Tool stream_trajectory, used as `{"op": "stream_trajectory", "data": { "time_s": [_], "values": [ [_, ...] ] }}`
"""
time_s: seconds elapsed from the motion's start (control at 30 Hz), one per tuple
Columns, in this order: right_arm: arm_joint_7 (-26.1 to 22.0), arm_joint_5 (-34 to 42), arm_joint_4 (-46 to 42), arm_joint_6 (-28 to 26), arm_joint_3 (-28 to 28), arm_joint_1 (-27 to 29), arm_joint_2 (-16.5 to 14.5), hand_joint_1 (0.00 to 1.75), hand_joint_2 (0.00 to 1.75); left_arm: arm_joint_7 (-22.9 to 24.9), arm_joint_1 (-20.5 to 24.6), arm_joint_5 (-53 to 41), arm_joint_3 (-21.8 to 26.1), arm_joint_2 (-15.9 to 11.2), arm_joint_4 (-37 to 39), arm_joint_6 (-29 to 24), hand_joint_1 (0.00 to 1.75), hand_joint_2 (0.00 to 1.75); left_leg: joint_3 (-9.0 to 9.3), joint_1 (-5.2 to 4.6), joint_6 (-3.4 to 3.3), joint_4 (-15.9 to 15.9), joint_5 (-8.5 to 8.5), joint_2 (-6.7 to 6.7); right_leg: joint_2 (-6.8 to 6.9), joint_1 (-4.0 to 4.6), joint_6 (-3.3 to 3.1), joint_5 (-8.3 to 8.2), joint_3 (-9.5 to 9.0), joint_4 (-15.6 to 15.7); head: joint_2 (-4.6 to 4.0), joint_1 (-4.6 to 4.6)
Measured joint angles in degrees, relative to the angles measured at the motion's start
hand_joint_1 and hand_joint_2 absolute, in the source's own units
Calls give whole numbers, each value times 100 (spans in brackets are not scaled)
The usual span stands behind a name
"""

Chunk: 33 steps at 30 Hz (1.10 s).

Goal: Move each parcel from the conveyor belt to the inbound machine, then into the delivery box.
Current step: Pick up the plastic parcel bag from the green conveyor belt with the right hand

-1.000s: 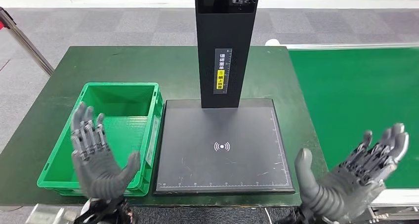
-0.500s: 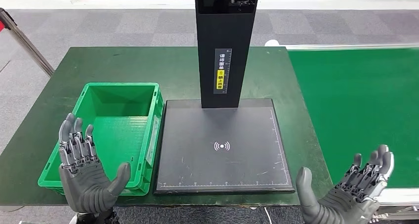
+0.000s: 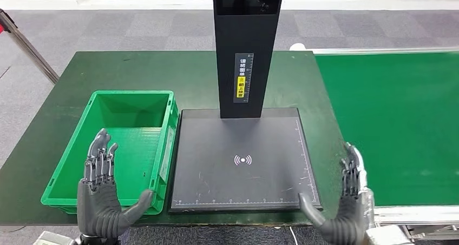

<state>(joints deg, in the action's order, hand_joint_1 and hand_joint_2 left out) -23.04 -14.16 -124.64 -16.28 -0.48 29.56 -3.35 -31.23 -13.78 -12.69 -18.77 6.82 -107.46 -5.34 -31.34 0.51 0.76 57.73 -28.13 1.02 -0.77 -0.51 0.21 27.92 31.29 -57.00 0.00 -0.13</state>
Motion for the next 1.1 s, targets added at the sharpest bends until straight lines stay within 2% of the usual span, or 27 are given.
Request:
{"op": "stream_trajectory", "data": {
  "time_s": [0.1, 0.17, 0.3, 0.43, 0.7, 1.1],
  "values": [
    [-303, -179, 120, 1101, -994, -232, -403, 0, 175, -34, 45, 20, 106, 8, 49, 162, 0, 175, -6, 0, 0, 0, 0, 0, 0, 1, 0, -1, -3, 0, 0, 0],
    [-352, -382, 228, 1335, -1391, -383, -628, 0, 175, -95, 97, 78, 222, 10, 103, 275, 0, 175, -24, 1, 0, 0, 0, 0, 0, 2, 0, -1, -8, -1, 0, -1],
    [-297, -806, 468, 945, -1550, -591, -807, 0, 175, -198, 191, 116, 495, 40, 231, 548, 0, 175, -11, 2, 4, 0, 6, -2, -2, 2, 0, -2, -4, -2, 0, -2],
    [-153, -913, 628, 507, -1499, -722, -856, 0, 175, -177, 311, -18, 727, 144, 325, 755, 0, 175, 1, 2, 7, 0, 13, 2, -2, 1, -1, -8, -2, -5, 0, -1],
    [-153, -1003, 764, 480, -1490, -886, -856, 0, 175, -101, 370, -120, 938, 301, 332, 830, 0, 175, -2, 1, 5, 0, 10, 2, -2, 0, -1, -7, 0, -4, 0, -1],
    [-165, -1231, 911, 470, -1372, -977, -856, 0, 175, -215, 370, -168, 1010, 324, 403, 848, 0, 175, -2, 1, 6, 0, 11, 1, -2, 1, -1, -7, -1, -5, 0, -2]
  ]
}}
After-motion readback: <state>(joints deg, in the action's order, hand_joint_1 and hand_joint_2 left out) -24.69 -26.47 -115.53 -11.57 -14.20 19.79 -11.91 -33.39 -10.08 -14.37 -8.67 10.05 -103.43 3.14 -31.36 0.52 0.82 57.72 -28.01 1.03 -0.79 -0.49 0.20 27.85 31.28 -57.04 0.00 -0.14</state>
